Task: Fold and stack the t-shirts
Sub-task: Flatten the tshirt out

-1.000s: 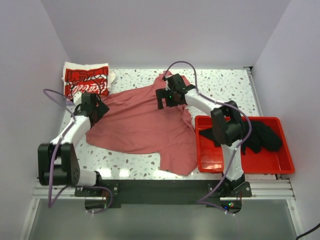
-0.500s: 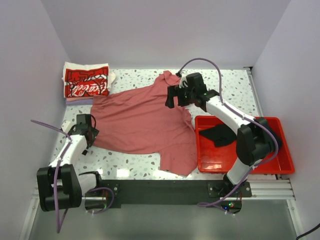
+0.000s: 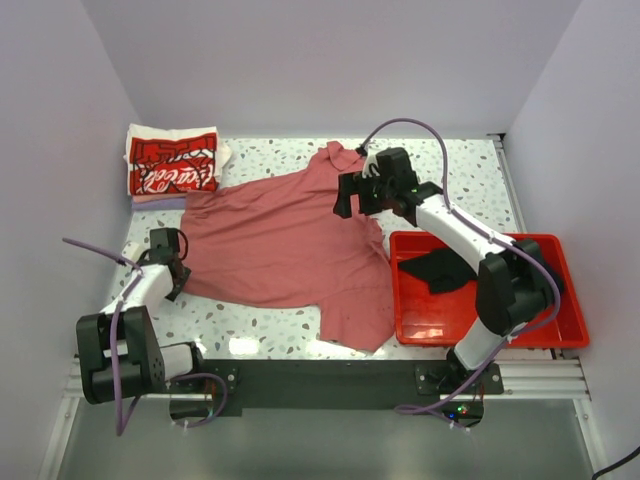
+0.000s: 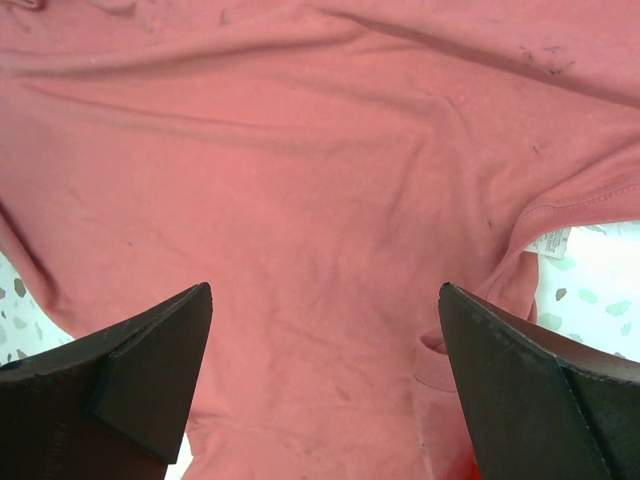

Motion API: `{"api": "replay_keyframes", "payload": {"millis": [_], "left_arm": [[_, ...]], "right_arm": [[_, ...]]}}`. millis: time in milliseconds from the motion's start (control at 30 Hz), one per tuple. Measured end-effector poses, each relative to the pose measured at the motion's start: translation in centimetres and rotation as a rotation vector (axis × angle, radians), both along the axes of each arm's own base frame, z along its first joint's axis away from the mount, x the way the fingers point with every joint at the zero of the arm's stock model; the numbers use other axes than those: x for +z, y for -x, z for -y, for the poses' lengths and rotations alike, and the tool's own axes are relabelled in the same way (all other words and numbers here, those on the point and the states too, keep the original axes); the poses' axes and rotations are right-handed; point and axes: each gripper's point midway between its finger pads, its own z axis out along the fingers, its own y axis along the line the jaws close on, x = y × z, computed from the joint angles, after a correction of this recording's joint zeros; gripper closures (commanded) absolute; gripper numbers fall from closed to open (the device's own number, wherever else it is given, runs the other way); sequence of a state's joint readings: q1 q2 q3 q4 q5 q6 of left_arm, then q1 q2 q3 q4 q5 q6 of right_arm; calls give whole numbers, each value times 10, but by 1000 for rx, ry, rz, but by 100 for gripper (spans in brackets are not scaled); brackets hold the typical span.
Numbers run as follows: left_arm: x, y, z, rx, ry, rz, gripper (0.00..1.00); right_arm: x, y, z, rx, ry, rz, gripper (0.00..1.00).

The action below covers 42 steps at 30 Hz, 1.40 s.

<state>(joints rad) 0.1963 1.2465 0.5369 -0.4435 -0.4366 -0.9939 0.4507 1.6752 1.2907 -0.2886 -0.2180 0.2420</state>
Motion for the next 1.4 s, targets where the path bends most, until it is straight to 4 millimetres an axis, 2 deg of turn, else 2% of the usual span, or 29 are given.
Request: {"api": "replay_keyframes", "payload": {"millis": [100, 133, 167, 200, 233, 400, 567, 767, 900, 1067, 1267, 1400], "left_arm": [[-1, -4, 0, -9, 0, 17, 69], [-1, -6, 1, -13, 3, 25, 78], [-1, -8, 1, -12, 5, 34, 82], [-1, -11, 1, -15, 9, 44, 94], [-1, -13, 2, -16, 14, 53, 99], [0, -13, 3, -20, 17, 67, 100], [7, -4, 5, -25, 11, 91, 100], [52, -16, 3, -54, -35, 281, 100], [70, -21, 2, -58, -53, 336, 100], [80, -23, -4, -36, -79, 343, 100], [70, -20, -11, -4, -97, 295, 100], [67, -21, -11, -2, -97, 286, 100]], "right_arm": [[3, 0, 2, -10, 3, 9, 1], [4, 0, 3, -14, 5, 13, 1], [5, 0, 3, -15, 5, 15, 1], [5, 0, 4, -19, 6, 16, 1], [5, 0, 4, -21, 7, 16, 1], [4, -1, 6, -30, 14, 14, 1], [2, 2, 8, -34, 22, 7, 1], [-2, 17, 12, -23, 31, -4, 1], [2, 35, 5, 21, 46, 8, 1], [2, 68, -19, 125, 85, 21, 1], [-10, 113, -44, 239, 167, -4, 1], [-27, 160, -53, 324, 259, -35, 2]]}}
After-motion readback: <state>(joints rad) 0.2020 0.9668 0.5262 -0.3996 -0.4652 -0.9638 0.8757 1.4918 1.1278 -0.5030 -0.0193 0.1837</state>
